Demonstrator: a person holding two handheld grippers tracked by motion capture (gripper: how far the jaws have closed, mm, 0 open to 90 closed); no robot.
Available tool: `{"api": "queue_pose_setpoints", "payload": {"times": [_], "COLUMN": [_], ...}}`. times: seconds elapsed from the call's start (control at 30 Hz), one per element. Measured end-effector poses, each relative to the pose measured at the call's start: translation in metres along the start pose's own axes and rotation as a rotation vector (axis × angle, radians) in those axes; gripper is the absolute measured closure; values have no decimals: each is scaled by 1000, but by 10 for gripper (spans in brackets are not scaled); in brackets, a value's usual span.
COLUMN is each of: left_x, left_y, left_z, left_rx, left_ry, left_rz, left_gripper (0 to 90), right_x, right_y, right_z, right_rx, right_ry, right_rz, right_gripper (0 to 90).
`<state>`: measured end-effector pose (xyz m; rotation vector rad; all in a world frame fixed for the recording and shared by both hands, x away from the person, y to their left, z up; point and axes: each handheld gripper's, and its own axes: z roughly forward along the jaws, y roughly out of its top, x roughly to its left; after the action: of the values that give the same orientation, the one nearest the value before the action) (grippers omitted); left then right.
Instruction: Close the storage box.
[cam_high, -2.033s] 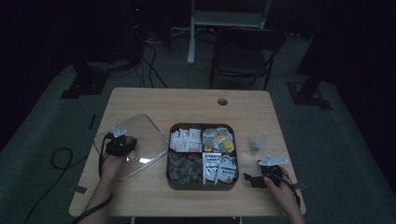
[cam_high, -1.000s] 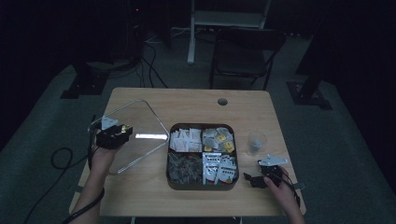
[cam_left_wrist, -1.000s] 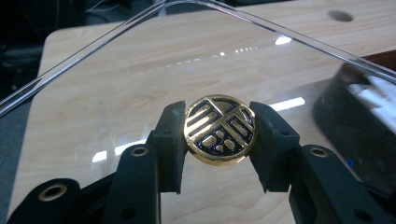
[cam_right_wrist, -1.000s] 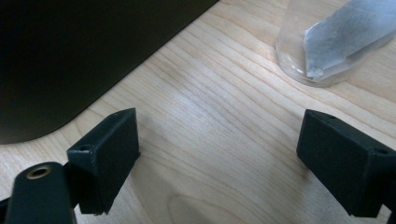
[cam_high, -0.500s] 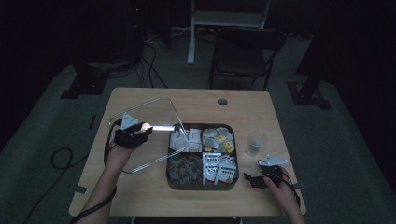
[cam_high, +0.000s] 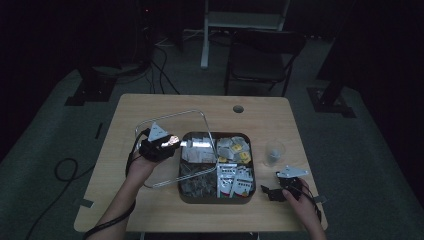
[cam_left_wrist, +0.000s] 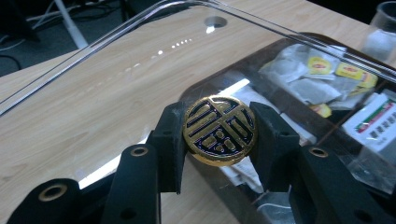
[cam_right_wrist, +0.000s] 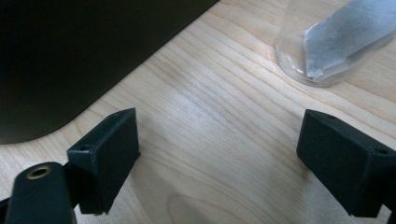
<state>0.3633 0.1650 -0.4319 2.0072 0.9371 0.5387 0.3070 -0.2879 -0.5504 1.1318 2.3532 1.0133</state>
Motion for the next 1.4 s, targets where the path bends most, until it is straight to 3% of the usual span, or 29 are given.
{"api": "queue_pose_setpoints", "payload": {"times": [0.73,1.4], "left_x": [-53,-88], "left_y": [10,18], "left_z": [33,64], "left_rx": [15,54], "left_ry": [-139,-221], "left_rz": [117,167], "left_gripper": [597,596], "right_x": [0,0], "right_y": [0,0], "right_z": [0,0], "right_rx": [-1,0], "right_ry": [0,0], "right_rz": [-2,-1], "right_gripper": [124,124]}}
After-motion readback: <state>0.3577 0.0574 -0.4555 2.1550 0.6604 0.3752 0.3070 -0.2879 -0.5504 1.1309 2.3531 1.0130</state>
